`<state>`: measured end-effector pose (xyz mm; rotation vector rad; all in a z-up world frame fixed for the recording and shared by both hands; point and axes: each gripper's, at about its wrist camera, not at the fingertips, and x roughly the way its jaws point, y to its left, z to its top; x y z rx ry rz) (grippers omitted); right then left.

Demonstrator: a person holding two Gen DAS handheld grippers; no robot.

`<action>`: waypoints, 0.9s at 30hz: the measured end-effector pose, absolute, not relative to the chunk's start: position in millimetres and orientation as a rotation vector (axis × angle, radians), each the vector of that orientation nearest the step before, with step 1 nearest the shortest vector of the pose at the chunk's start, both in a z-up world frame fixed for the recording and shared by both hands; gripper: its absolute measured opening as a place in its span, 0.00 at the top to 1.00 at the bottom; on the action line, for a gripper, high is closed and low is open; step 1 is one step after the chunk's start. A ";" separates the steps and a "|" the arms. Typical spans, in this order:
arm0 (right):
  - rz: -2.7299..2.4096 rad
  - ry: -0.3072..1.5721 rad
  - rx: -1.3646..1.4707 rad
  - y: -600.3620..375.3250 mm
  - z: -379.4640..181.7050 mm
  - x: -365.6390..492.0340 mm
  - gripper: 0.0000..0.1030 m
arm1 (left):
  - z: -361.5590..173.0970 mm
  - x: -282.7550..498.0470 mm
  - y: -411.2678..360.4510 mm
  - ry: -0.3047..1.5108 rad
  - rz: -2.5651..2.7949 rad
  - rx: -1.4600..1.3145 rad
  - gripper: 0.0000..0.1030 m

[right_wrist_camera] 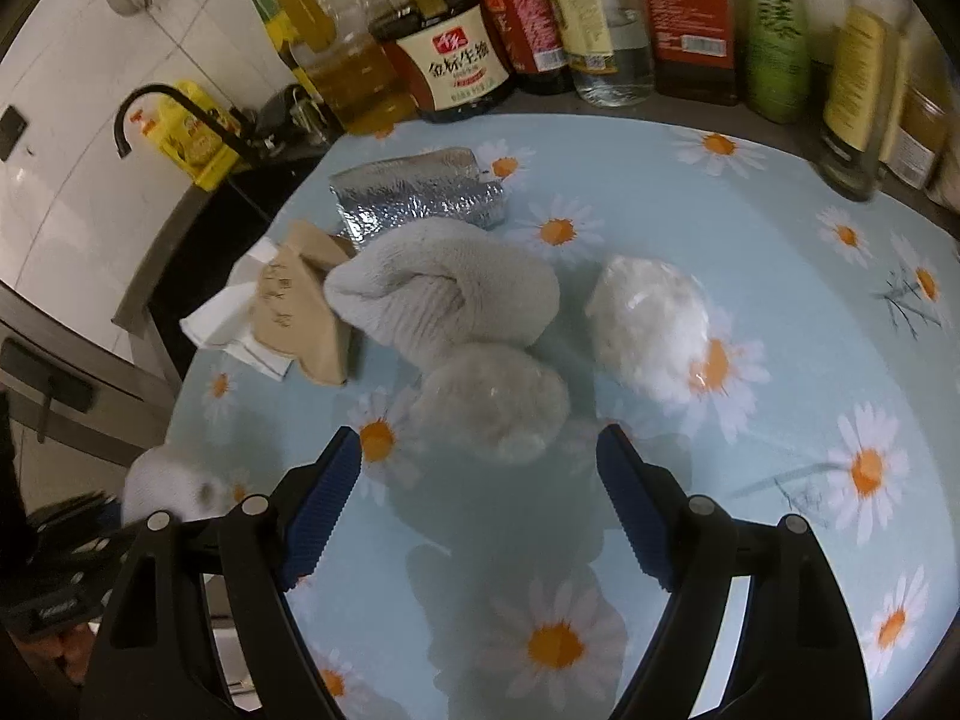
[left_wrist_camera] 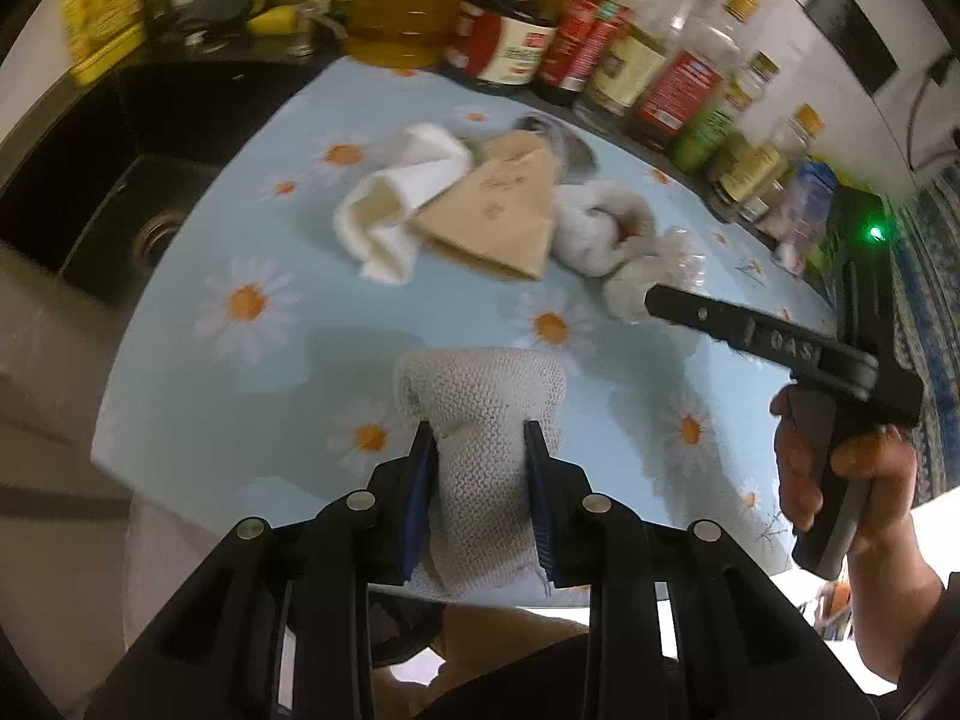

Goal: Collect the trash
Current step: 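Hold the white cloth in the left tool while the right tool grasps the clear plastic bag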

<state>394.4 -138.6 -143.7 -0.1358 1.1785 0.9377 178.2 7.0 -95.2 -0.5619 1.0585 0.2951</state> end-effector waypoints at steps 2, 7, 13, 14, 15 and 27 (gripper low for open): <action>0.944 1.185 -0.149 -132.9 -148.3 398.7 0.22 | -95.7 170.6 7.7 1.056 0.323 -0.580 0.74; 0.964 1.190 -0.197 -121.0 -155.3 401.2 0.34 | -96.0 153.6 9.2 1.056 0.388 -0.612 0.74; 0.970 1.146 -0.235 -119.6 -156.0 396.0 0.44 | -101.1 141.8 9.8 1.051 0.422 -0.646 0.74; 0.974 1.146 -0.231 -120.1 -156.0 395.7 0.44 | -101.6 141.1 9.4 1.051 0.423 -0.648 0.74; 0.977 1.148 -0.226 -120.8 -156.0 395.3 0.46 | -102.1 140.4 8.8 1.052 0.422 -0.646 0.74; 0.920 1.122 -0.155 -142.0 -135.8 362.3 0.48 | -93.4 140.6 17.6 1.043 0.318 -0.581 0.74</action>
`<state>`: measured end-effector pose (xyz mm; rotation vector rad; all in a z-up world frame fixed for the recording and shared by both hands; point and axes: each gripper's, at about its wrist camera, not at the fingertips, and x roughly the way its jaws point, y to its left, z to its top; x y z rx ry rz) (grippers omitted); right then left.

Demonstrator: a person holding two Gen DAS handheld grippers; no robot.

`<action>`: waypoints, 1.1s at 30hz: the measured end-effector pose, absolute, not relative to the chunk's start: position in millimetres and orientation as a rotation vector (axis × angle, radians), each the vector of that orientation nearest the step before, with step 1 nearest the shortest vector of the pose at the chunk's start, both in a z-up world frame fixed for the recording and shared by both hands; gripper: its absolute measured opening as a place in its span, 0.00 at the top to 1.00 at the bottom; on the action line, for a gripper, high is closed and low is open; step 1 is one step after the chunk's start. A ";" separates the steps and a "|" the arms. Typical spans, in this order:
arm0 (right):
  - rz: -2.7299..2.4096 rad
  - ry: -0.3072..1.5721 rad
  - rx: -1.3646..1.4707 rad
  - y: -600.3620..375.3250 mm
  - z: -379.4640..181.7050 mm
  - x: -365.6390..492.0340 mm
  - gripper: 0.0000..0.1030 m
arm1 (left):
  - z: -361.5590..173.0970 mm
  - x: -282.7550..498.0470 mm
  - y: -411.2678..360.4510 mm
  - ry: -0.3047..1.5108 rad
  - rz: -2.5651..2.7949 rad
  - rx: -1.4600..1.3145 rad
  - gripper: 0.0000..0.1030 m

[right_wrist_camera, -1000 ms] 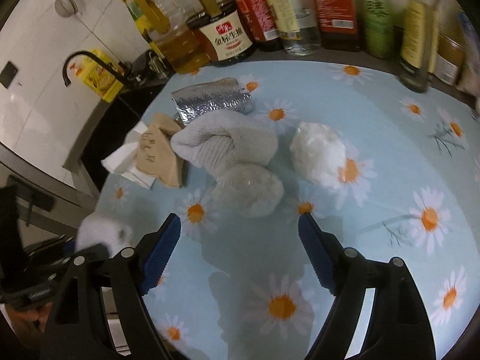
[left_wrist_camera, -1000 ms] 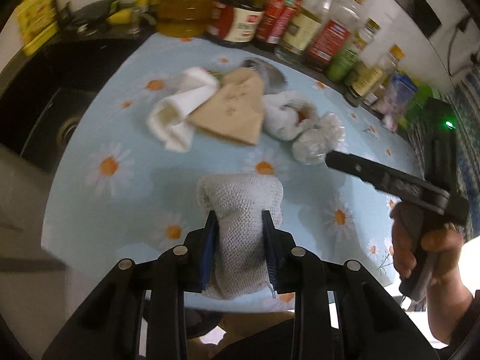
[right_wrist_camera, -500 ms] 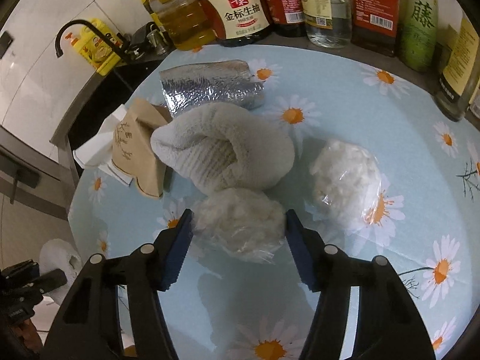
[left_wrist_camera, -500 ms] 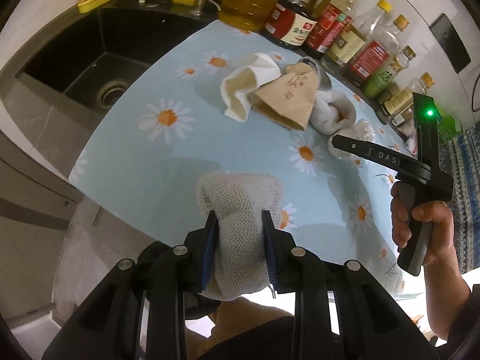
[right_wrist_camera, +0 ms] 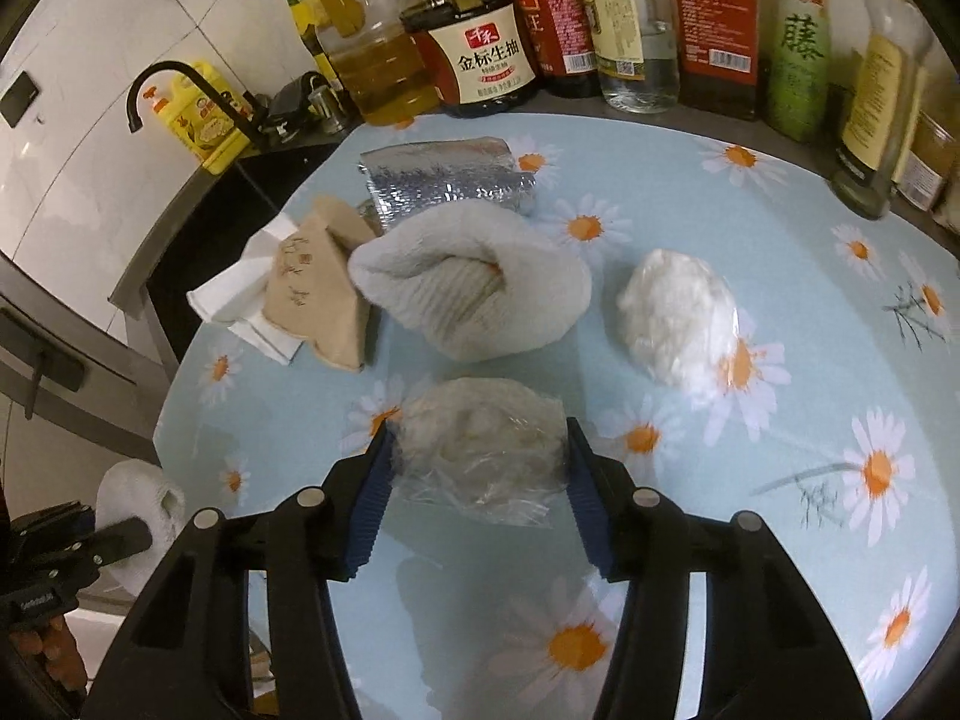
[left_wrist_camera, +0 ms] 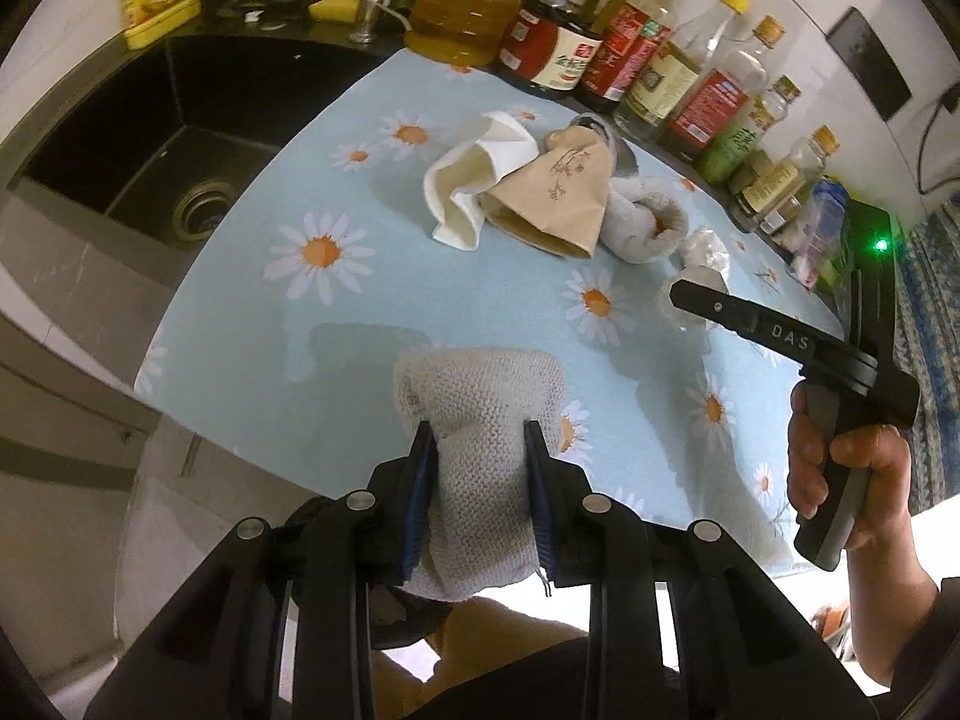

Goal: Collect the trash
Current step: 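Hold the white cloth in the left tool while the right tool grasps the clear plastic bag, then lower both tools over the black bin and open them to drop the items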

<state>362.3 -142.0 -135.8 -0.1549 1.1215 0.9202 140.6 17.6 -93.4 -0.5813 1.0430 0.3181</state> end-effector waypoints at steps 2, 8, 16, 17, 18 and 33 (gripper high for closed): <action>0.897 1.115 -0.150 -144.6 -131.8 350.7 0.48 | -92.0 138.6 20.0 1.039 0.286 -0.569 0.74; 0.819 1.117 -0.103 -151.6 -119.9 311.5 0.48 | -85.9 124.5 32.2 1.022 0.184 -0.531 0.74; 0.733 1.102 -0.050 -147.3 -104.4 252.5 0.48 | -81.1 102.6 58.2 1.010 0.070 -0.492 0.74; 0.727 1.099 -0.045 -145.9 -103.1 246.0 0.48 | -80.4 99.4 61.2 1.008 0.056 -0.488 0.74; 0.720 1.096 -0.040 -144.6 -102.0 238.4 0.48 | -80.3 96.7 63.6 1.009 0.046 -0.482 0.74; 0.678 1.155 0.031 -133.1 -115.8 153.6 0.47 | -111.9 61.2 71.3 1.090 -0.100 -0.449 0.74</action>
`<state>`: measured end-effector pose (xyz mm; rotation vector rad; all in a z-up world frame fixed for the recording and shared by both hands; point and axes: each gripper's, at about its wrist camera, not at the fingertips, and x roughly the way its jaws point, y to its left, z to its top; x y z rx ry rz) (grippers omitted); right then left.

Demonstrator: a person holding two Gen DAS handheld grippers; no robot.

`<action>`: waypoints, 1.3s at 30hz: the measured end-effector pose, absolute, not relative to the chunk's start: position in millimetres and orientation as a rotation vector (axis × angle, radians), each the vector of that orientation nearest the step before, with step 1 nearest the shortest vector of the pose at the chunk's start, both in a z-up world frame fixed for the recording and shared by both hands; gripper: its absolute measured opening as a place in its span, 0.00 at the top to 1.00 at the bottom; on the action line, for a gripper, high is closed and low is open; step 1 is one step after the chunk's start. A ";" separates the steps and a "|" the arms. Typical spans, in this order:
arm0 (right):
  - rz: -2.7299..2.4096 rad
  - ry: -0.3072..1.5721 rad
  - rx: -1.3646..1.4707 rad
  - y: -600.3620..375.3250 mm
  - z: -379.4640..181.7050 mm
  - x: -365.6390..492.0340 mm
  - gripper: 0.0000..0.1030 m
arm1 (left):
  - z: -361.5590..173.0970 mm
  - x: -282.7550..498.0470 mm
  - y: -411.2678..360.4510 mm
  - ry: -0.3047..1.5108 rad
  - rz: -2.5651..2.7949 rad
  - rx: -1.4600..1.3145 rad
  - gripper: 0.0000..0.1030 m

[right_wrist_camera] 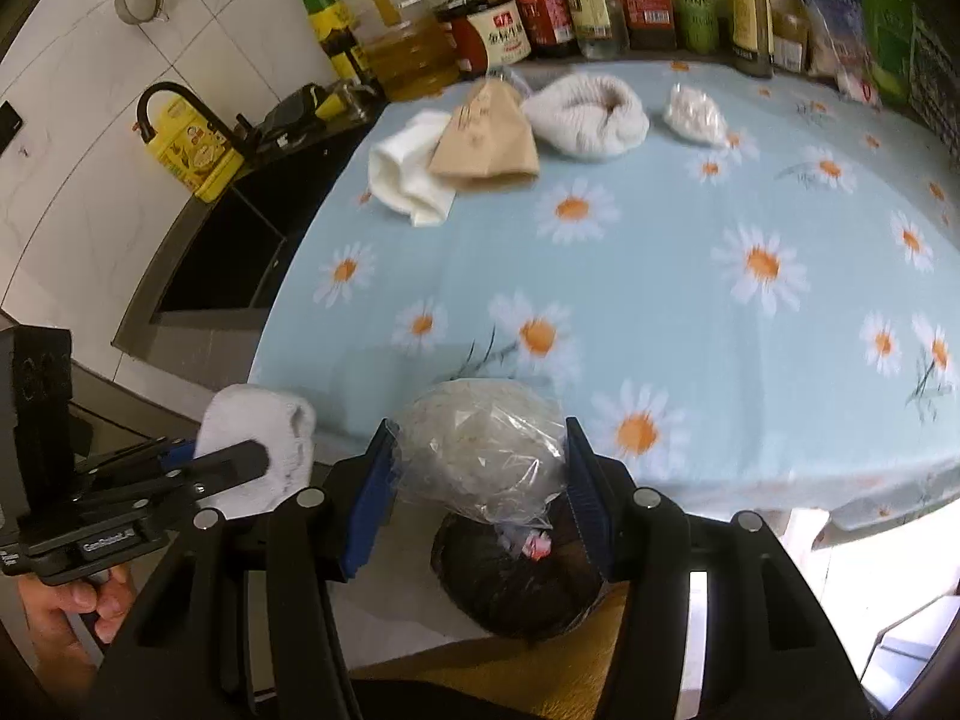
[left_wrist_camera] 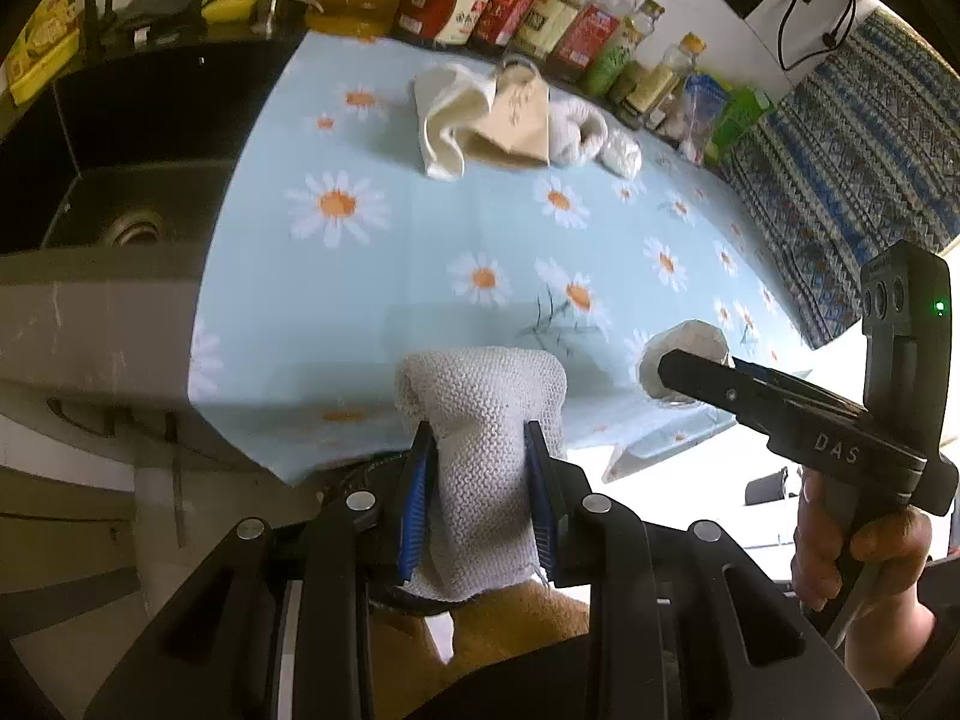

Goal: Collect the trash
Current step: 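Lower both tools over the black bin and open them to drop the items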

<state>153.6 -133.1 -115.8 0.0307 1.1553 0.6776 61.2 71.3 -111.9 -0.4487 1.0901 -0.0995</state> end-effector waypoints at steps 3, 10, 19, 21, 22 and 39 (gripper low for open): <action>0.681 1.179 0.026 -132.7 -125.6 143.9 0.47 | -121.1 56.1 67.2 1.117 -0.110 -0.452 0.73; 0.683 1.271 0.032 -133.8 -159.0 124.5 0.47 | -155.5 39.8 51.6 1.224 -0.131 -0.468 0.73; 0.682 1.396 0.037 -137.7 -200.7 111.6 0.47 | -197.0 26.6 35.7 1.338 -0.130 -0.481 0.73; 0.670 1.415 0.025 -137.9 -209.8 110.7 0.47 | -204.7 24.8 35.8 1.361 -0.105 -0.467 0.71; 0.663 1.425 0.023 -139.2 -214.6 110.7 0.47 | -206.9 25.0 36.3 1.367 -0.102 -0.467 0.71; 0.614 1.476 0.102 -157.6 -225.4 124.0 0.32 | -219.5 33.8 48.9 1.400 -0.069 -0.540 0.53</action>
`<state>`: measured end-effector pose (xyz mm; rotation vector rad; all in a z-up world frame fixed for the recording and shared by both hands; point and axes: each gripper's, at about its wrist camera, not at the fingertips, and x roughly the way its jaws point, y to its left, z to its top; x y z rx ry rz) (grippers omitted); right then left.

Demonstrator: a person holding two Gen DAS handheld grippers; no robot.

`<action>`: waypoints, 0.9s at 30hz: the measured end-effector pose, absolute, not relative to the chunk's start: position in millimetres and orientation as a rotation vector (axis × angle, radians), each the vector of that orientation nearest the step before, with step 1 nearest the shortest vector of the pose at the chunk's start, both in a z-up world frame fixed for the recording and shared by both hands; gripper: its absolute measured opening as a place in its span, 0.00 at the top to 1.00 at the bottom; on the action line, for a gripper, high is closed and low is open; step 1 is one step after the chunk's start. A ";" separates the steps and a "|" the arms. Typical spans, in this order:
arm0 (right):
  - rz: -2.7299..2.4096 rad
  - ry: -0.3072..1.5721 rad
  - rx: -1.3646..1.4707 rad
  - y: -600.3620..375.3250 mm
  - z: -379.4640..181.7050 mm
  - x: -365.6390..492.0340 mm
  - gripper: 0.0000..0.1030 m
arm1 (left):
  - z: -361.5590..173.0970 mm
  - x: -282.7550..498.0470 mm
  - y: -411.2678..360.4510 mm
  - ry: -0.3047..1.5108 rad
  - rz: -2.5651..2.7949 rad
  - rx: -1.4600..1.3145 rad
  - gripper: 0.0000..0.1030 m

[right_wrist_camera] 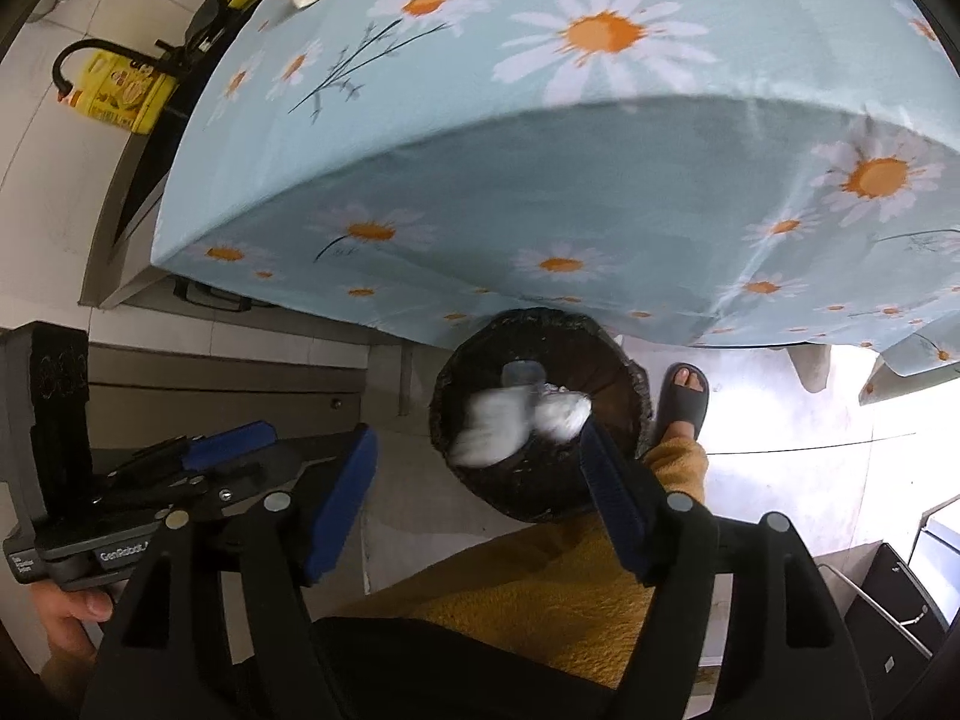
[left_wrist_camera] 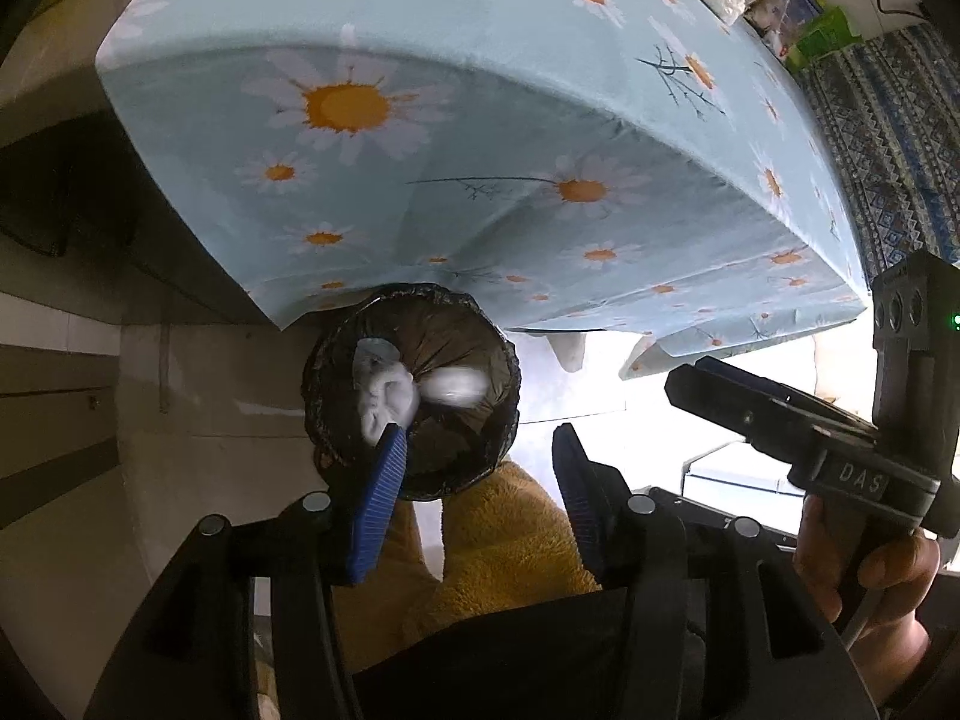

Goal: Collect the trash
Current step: 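Lower both tools over the black bin and open them to drop the items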

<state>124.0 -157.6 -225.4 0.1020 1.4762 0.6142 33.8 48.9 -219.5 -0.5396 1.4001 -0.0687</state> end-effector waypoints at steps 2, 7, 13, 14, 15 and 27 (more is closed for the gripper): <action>0.609 1.470 0.096 -160.3 -223.0 126.8 0.32 | -216.9 35.0 49.1 1.397 -0.070 -0.535 0.53; 0.601 1.445 0.094 -163.0 -213.9 131.0 0.32 | -210.6 38.9 47.4 1.387 -0.068 -0.509 0.53; 0.596 1.413 0.086 -159.7 -199.4 132.0 0.32 | -194.6 40.7 50.1 1.351 -0.081 -0.473 0.53; 0.595 1.405 0.088 -159.7 -196.1 132.5 0.32 | -193.4 40.9 51.3 1.348 -0.082 -0.474 0.53; 0.595 1.400 0.087 -158.8 -194.0 133.2 0.32 | -191.4 40.8 52.5 1.343 -0.082 -0.477 0.53; 0.603 1.317 0.065 -155.5 -158.2 139.8 0.32 | -164.5 46.7 53.0 1.273 -0.106 -0.420 0.44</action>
